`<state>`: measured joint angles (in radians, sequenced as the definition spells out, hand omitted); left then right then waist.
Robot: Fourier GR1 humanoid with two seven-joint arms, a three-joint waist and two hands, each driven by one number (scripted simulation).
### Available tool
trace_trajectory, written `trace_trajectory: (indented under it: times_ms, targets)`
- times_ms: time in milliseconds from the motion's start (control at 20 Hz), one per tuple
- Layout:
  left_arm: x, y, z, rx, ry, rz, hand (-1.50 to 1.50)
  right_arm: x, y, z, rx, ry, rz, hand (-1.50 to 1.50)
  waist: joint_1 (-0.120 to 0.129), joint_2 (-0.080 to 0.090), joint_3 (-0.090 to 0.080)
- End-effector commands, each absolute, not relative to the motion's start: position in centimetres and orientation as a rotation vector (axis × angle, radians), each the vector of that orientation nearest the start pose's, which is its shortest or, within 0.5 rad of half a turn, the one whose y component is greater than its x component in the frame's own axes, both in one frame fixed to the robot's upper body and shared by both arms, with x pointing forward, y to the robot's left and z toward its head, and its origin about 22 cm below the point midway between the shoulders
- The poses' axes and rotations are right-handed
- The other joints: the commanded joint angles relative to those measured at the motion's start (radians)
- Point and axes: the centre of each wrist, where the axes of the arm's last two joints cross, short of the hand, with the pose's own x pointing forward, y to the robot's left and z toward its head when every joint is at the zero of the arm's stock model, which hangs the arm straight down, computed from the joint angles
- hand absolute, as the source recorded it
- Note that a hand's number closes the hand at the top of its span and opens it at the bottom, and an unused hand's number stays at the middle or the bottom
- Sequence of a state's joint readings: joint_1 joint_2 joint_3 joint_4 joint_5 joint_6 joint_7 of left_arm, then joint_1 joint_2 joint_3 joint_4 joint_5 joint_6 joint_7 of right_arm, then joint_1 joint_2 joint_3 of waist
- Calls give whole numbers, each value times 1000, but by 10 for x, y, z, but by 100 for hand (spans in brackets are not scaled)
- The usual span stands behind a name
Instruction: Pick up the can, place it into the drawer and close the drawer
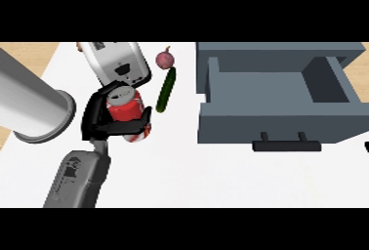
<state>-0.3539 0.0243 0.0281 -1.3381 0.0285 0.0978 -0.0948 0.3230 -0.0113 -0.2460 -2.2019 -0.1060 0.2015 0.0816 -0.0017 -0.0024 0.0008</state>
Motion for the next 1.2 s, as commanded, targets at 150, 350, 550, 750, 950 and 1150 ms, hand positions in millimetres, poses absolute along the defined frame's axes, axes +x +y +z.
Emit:
trace_trajectory:
  times_ms: [150,350,550,750,950,1150]
  targets:
    - [340,147,93,-78,-1746,-93,150,158,-303,99,-185,-1838,-54,-150,-3,2,0]
    - [347,115,126,-38,-1786,-95,150,137,-302,95,-194,-1819,-52,-150,-11,2,0]
    - [356,91,176,-63,-1817,-147,150,137,-310,98,-187,-1831,-35,-150,-11,1,0]
    - [371,69,192,-42,-1833,-181,150,150,-310,98,-180,-1843,-42,-150,-10,3,0]
    - [379,36,228,-42,-1828,-165,150,137,-304,96,-184,-1850,-34,-150,-24,3,0]
    - [386,23,229,-47,-1830,-168,150,147,-317,99,-188,-1847,-33,-150,-21,5,0]
